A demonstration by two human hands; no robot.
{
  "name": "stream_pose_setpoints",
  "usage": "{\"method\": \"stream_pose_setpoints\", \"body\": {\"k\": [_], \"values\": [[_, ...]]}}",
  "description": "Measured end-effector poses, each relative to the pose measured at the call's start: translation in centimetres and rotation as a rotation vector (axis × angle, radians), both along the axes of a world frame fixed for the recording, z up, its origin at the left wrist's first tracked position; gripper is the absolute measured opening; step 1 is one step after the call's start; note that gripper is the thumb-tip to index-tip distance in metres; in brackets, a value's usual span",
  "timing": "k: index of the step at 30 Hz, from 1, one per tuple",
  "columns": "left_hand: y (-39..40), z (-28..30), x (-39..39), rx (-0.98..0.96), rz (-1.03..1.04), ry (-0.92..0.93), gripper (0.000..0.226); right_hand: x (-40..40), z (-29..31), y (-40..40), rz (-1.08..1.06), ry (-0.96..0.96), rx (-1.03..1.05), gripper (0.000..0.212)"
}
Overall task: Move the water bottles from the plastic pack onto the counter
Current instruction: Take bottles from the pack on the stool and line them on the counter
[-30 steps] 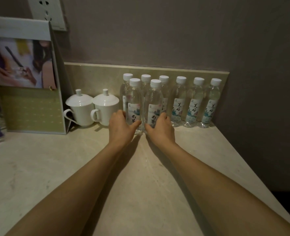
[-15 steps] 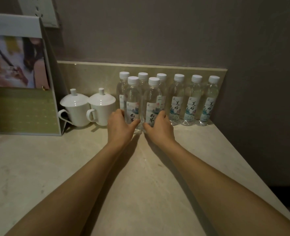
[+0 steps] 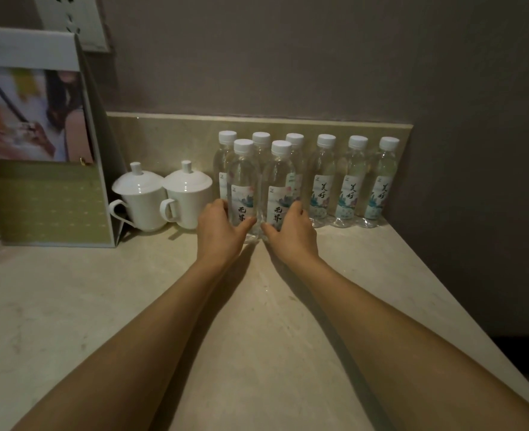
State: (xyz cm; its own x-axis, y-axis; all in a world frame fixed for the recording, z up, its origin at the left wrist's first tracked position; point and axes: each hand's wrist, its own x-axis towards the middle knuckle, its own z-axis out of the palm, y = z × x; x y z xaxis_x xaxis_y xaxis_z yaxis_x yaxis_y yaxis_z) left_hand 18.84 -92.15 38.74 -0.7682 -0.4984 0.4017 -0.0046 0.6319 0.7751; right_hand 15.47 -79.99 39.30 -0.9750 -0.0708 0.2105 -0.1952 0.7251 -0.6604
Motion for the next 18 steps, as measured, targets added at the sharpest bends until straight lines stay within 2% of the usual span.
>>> {"method": "stream_pose_setpoints", "body": {"k": [13, 18], "values": [[0.3, 0.7, 0.3, -0.046, 0.022, -0.063, 0.044, 0.4, 0.6, -0.1, 0.002, -0.034, -0.023, 0.069], [0.5, 1.5, 1.0, 0.158, -0.045, -0.163, 0.053, 0.5, 1.5, 0.4, 0.051, -0.115, -0.040, 0.077]]}}
